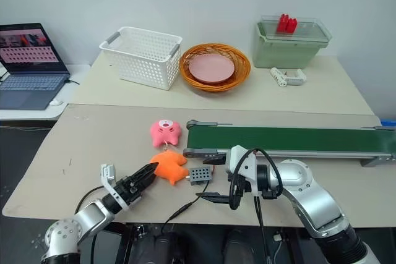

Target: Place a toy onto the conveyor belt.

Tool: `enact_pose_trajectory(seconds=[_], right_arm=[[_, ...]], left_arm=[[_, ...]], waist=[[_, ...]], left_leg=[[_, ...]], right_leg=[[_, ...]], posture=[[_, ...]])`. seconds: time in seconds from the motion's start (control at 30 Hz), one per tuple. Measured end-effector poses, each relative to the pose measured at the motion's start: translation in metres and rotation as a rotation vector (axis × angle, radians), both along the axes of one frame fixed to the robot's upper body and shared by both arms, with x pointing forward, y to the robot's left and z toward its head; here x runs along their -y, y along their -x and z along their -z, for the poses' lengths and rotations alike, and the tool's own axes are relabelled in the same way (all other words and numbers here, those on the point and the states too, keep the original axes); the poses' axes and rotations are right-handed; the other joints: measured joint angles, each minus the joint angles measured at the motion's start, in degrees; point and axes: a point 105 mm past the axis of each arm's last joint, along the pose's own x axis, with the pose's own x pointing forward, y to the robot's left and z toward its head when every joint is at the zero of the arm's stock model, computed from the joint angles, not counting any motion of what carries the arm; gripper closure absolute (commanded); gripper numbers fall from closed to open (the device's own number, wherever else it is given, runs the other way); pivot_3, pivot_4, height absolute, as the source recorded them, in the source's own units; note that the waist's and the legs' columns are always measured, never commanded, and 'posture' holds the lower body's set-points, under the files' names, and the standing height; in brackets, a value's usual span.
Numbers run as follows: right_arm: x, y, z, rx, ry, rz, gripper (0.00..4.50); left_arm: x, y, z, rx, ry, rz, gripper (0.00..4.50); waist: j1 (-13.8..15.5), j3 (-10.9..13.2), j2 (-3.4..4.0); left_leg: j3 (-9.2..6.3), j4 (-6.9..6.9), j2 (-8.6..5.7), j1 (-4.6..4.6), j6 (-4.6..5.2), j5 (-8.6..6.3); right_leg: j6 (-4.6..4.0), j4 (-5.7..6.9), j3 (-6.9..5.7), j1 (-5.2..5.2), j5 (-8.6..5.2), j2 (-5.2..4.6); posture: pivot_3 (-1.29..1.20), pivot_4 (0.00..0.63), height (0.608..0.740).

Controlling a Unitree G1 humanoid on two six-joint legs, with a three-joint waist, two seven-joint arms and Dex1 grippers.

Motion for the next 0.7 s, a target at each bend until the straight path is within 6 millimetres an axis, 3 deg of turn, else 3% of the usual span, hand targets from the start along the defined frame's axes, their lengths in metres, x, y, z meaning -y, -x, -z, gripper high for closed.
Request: enact_pose_trajectory(seconds=[0.6, 0.7], right_arm=[[0.005, -0.002, -0.006, 0.033, -0.008, 0.061, 0.00], [0.006, -0.002, -0.006, 0.034, -0.009, 0.066, 0.00]], left_arm=[[0.014, -0.018, 0.010, -0.020, -0.058, -0.001, 0.38], [0.014, -0.020, 0.013, -0.028, -0.072, -0.004, 1.18]], waist=[[0.9, -0.1, 0.20], [1.1, -0.2, 0.28]], left_leg=[[-0.04, 0.03, -0.03, 0.16, -0.10, -0.03], [-0.04, 0.04, -0.04, 0.14, -0.09, -0.03]], right_leg=[[0.27, 0.00, -0.02, 0.19, -0.20, -0.11], [0.27, -0.01, -0.02, 0.18, -0.20, -0.11]], posture=[[0.00, 0.150, 0.740], [0.00, 0.150, 0.740]])
